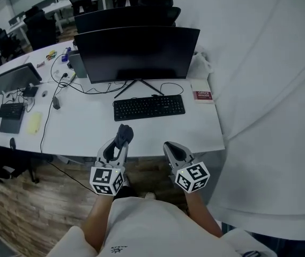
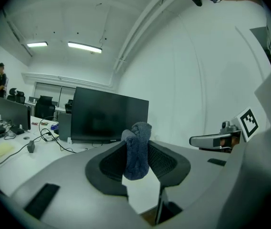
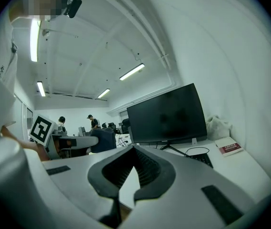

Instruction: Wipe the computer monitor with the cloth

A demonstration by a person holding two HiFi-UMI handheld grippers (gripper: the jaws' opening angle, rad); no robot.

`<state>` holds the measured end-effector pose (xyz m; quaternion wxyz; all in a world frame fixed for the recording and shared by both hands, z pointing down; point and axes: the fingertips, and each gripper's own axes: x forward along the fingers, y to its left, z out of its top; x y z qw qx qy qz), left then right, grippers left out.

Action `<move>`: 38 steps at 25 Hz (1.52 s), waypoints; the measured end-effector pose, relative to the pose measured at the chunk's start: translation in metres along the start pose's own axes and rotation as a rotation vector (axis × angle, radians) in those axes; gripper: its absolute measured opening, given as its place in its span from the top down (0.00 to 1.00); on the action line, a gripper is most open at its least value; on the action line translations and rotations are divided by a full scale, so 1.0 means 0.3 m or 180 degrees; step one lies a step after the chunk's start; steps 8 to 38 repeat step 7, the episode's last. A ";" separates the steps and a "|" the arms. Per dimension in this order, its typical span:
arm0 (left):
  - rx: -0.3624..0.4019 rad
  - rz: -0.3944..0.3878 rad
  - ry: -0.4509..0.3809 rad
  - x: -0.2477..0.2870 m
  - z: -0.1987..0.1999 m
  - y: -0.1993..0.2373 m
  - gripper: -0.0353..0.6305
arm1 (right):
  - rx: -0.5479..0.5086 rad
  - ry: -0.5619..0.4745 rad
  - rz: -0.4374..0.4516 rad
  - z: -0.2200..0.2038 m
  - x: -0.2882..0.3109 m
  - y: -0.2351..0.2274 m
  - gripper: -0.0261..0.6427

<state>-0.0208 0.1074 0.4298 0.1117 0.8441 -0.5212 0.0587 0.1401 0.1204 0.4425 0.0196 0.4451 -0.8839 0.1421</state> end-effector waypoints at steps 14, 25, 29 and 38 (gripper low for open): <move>0.0224 -0.0006 -0.0065 -0.086 0.014 -0.061 0.75 | -0.0082 -0.0078 0.0031 0.015 -0.063 0.058 0.93; 0.0224 -0.0006 -0.0065 -0.086 0.014 -0.061 0.75 | -0.0082 -0.0078 0.0031 0.015 -0.063 0.058 0.93; 0.0224 -0.0006 -0.0065 -0.086 0.014 -0.061 0.75 | -0.0082 -0.0078 0.0031 0.015 -0.063 0.058 0.93; 0.0224 -0.0006 -0.0065 -0.086 0.014 -0.061 0.75 | -0.0082 -0.0078 0.0031 0.015 -0.063 0.058 0.93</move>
